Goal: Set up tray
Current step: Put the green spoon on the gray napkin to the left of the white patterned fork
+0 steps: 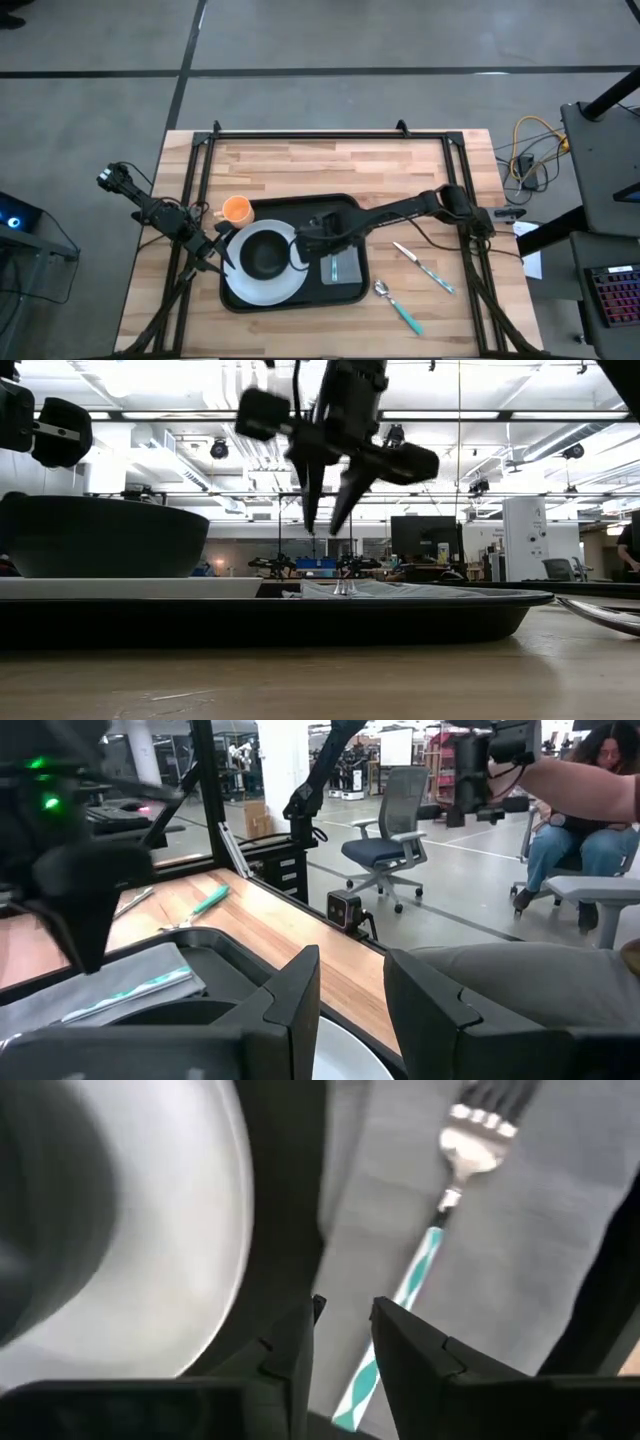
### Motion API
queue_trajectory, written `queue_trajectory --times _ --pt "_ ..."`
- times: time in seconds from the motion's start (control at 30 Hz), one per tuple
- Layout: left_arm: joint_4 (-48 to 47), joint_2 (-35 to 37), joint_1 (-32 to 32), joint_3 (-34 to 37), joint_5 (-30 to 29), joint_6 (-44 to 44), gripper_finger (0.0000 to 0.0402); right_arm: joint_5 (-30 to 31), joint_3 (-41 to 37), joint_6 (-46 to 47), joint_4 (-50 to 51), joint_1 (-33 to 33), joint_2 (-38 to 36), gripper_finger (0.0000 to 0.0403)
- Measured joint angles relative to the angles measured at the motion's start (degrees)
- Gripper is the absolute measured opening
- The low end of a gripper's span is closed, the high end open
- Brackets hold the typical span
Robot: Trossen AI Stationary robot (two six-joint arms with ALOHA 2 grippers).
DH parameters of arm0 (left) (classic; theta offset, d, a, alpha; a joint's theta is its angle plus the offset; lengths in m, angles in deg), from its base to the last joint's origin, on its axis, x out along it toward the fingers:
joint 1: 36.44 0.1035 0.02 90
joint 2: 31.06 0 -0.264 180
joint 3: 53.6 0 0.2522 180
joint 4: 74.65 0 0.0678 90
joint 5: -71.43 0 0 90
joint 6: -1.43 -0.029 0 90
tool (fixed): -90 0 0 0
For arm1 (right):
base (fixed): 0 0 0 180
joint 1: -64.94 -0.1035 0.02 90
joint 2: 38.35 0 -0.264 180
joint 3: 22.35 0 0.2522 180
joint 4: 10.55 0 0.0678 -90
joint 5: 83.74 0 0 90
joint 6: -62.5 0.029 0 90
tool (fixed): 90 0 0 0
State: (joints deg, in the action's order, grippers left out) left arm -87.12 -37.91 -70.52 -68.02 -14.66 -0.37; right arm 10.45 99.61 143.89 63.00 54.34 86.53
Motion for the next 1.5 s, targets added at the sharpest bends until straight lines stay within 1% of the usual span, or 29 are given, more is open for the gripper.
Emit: queue_trajectory --times 0.13,0.37,0.53,0.87,1.07,1.17,1.3,1.4,1.5 --pt "-0.01 0.00 0.00 0.00 0.00 0.00 0.0096 2.25 1.24 -1.83 0.52 -2.60 0.00 0.0084" --pt "-0.01 0.00 0.01 0.01 0.00 0.00 0.0096 0.45 1.31 -1.27 4.59 -8.45 -0.01 0.0073" --pt "0.00 0.00 0.01 0.00 0.01 0.00 0.0096 -1.05 1.31 -0.82 5.29 -13.90 0.00 0.0077" --pt "-0.01 0.00 0.01 0.01 0.02 0.00 0.0096 -1.19 1.18 10.67 18.55 -24.56 -0.25 0.0096" --pt "-0.01 0.00 0.00 0.01 0.02 0.00 0.0096 -0.95 0.11 11.52 19.11 -28.42 -0.55 0.0109" --pt "-0.01 0.00 0.01 0.01 0.00 0.00 0.0096 -0.91 -1.59 11.46 19.16 -29.77 -0.61 0.0111" --pt "0.01 0.00 0.01 -0.01 0.00 0.00 0.0096 -1.04 -5.89 10.26 18.14 -31.44 -1.69 0.0107" --pt "0.01 0.00 0.00 -0.01 0.01 0.00 0.0096 -1.16 -10.70 10.42 16.41 -32.39 -4.27 0.0100" --pt "0.00 0.00 -0.01 -0.01 0.01 0.00 0.0096 -0.68 -17.60 11.87 11.12 -33.00 -8.92 0.0092"
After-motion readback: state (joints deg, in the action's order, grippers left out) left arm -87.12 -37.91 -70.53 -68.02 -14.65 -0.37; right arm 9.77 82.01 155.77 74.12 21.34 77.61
